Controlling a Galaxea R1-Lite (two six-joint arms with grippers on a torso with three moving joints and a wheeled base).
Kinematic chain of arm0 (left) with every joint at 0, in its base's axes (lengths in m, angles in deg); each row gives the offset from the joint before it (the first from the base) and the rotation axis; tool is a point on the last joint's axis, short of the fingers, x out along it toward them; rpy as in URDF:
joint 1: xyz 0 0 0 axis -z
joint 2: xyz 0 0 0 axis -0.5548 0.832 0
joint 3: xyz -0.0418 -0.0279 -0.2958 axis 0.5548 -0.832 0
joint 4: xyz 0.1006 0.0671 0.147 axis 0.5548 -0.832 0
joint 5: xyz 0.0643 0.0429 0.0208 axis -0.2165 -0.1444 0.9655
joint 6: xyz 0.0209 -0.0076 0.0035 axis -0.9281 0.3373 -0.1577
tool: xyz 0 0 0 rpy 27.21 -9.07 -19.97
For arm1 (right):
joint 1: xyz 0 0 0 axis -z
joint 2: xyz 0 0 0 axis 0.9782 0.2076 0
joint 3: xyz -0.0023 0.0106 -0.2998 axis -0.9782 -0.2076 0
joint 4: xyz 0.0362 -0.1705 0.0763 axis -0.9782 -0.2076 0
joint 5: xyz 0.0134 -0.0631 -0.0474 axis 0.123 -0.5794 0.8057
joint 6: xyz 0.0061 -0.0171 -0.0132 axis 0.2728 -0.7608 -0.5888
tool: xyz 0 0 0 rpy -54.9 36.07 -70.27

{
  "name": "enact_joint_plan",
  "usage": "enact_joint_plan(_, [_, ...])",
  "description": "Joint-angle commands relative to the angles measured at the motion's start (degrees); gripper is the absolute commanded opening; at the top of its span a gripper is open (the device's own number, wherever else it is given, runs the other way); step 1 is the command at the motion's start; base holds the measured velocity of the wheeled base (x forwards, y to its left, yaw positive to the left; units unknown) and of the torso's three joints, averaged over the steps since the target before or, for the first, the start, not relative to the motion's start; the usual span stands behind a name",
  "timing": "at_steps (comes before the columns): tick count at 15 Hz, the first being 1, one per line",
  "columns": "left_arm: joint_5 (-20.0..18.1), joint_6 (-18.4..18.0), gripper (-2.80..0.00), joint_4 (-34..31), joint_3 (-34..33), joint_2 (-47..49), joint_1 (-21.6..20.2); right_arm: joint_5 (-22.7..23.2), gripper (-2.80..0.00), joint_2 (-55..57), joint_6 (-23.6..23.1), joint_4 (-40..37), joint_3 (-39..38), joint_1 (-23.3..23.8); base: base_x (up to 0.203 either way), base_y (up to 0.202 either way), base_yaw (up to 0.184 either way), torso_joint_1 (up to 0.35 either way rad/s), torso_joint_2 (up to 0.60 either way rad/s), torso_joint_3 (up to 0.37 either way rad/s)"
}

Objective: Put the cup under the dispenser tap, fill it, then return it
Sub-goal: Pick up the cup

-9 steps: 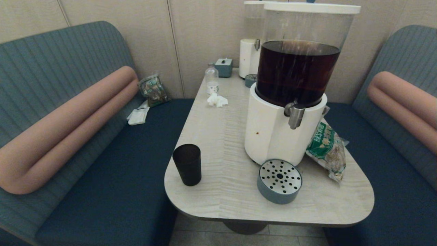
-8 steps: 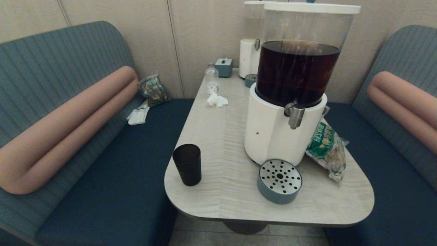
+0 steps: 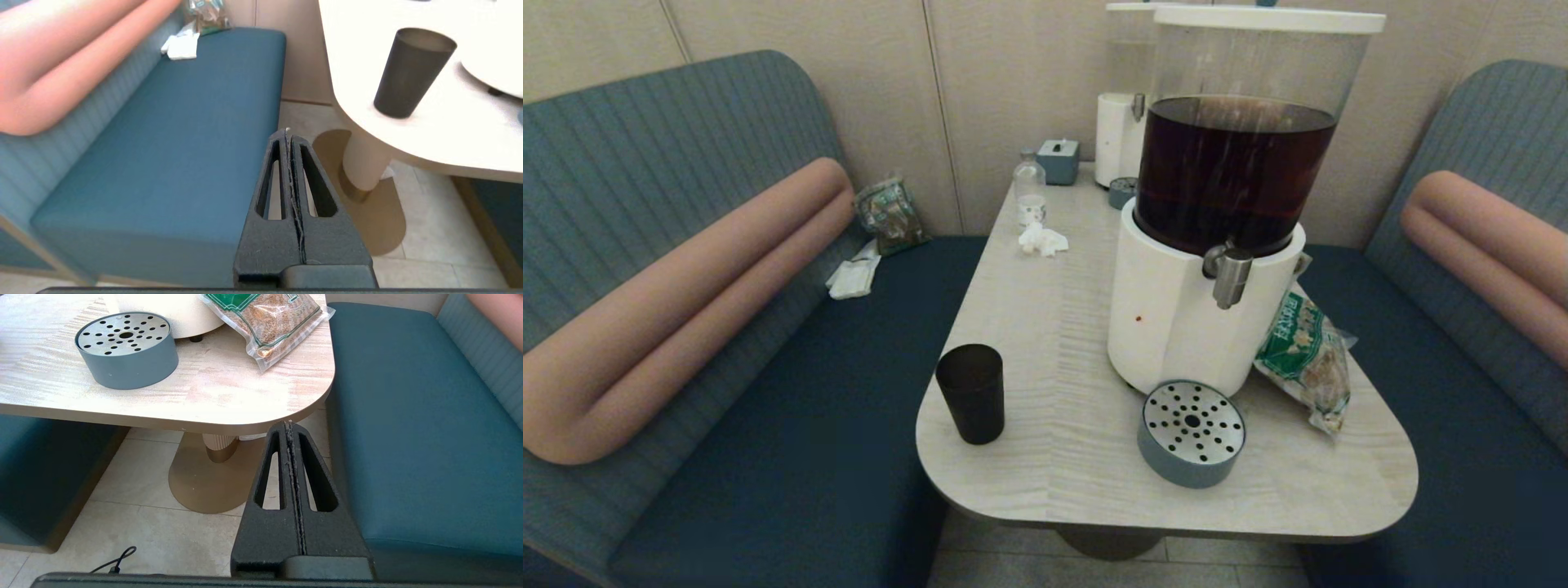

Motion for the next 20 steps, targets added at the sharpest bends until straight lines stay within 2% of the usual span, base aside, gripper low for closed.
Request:
enact_joint_plan(1, [0.2, 0.1, -2.8, -0.5, 3.2, 0.3, 0.0, 0.0, -2.8, 0.1, 0.0, 0.0, 0.0, 0.0, 0.0, 0.0, 0.0, 0.0, 0.0, 0.0])
enact_joint_plan(3, [0.0, 0.3, -2.8, -2.6, 10.9, 3.3, 0.0, 0.0, -2.8, 0.1, 0.0, 0.0, 0.0, 0.0, 0.0, 0.0, 0.0, 0.0, 0.0, 0.0])
enact_joint_plan(5, [-1.3, 2.0, -2.8, -4.7, 20.2, 11.5, 0.5, 0.1, -2.8, 0.1, 0.0, 0.0, 0.0, 0.0, 0.0, 0.0, 0.0, 0.0, 0.0, 0.0])
enact_joint_plan(9, [-4.7, 5.2, -2.8, -5.0, 32.4, 26.8, 5.7, 0.1, -2.8, 0.1, 0.0, 0.0, 0.0, 0.0, 0.0, 0.0, 0.0, 0.0, 0.0, 0.0])
enact_joint_plan(12, [-7.8, 6.5, -2.8, 3.1, 33.9, 34.5, 7.2, 0.1, -2.8, 0.2, 0.0, 0.0, 0.0, 0.0, 0.0, 0.0, 0.0, 0.0, 0.0, 0.0])
enact_joint_plan(16, [-14.9, 7.2, -2.8, 11.9, 34.0, 45.0, 7.3, 0.1, -2.8, 0.2, 0.0, 0.0, 0.0, 0.0, 0.0, 0.0, 0.0, 0.0, 0.0, 0.0])
enact_joint_plan(18, [-17.8, 7.1, -2.8, 18.9, 33.6, 51.6, 6.9, 0.1, -2.8, 0.2, -0.1, 0.0, 0.0, 0.0, 0.0, 0.0, 0.0, 0.0, 0.0, 0.0])
enact_joint_plan(20, [-21.3, 6.1, -2.8, 28.1, 33.1, 58.6, 4.4, 0.1, -2.8, 0.2, -0.1, 0.0, 0.0, 0.0, 0.0, 0.0, 0.0, 0.0, 0.0, 0.0])
